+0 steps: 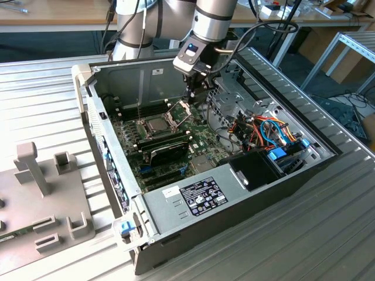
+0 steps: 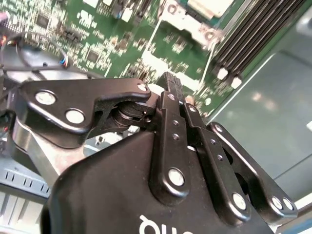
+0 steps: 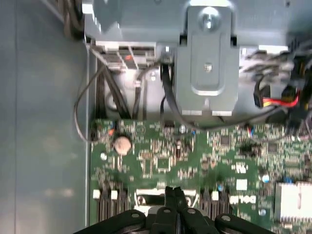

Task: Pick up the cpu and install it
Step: 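Close the cpu cover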

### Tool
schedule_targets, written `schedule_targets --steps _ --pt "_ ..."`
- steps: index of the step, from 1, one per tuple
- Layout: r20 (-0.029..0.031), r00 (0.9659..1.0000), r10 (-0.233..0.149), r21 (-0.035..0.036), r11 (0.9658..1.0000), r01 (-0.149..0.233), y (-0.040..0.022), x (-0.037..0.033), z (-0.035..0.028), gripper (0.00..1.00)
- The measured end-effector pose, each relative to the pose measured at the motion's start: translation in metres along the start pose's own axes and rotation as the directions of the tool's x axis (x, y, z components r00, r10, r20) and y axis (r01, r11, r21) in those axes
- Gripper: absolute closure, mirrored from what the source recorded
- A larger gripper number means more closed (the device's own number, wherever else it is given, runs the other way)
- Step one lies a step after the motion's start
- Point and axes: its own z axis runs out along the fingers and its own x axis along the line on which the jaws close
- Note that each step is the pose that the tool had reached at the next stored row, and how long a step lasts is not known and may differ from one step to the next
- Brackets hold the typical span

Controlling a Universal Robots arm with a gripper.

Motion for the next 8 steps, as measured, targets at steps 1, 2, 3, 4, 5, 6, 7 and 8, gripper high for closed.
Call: schedule_targets --steps 1,2,3,4,5,6,7,8 --pt "0.0000 1.0000 0.000 0.0000 1.0000 0.000 0.0034 -0.0001 -0.0001 0.89" --pt "0.0000 1.0000 0.000 0.0001 1.0000 0.000 0.0067 -0.0001 -0.0001 0.89" --pt "-0.0001 1.0000 0.000 0.0000 1.0000 0.000 0.0102 -0.0001 -0.0001 0.89" --pt "-0.0002 1.0000 0.000 0.0000 1.0000 0.000 0.0123 -0.0001 -0.0001 0.89" --pt "0.0000 1.0000 0.000 0.0001 1.0000 0.000 0.0123 -0.0001 -0.0002 0.89" --pt "0.0001 1.0000 0.000 0.0001 1.0000 0.000 0.0123 -0.0002 -0.0003 0.89" --pt "-0.0001 1.0000 0.000 0.0000 1.0000 0.000 0.0123 -0.0002 0.0003 0.89" --pt "0.0000 1.0000 0.000 0.0001 1.0000 0.000 0.0123 -0.0002 0.0014 0.89"
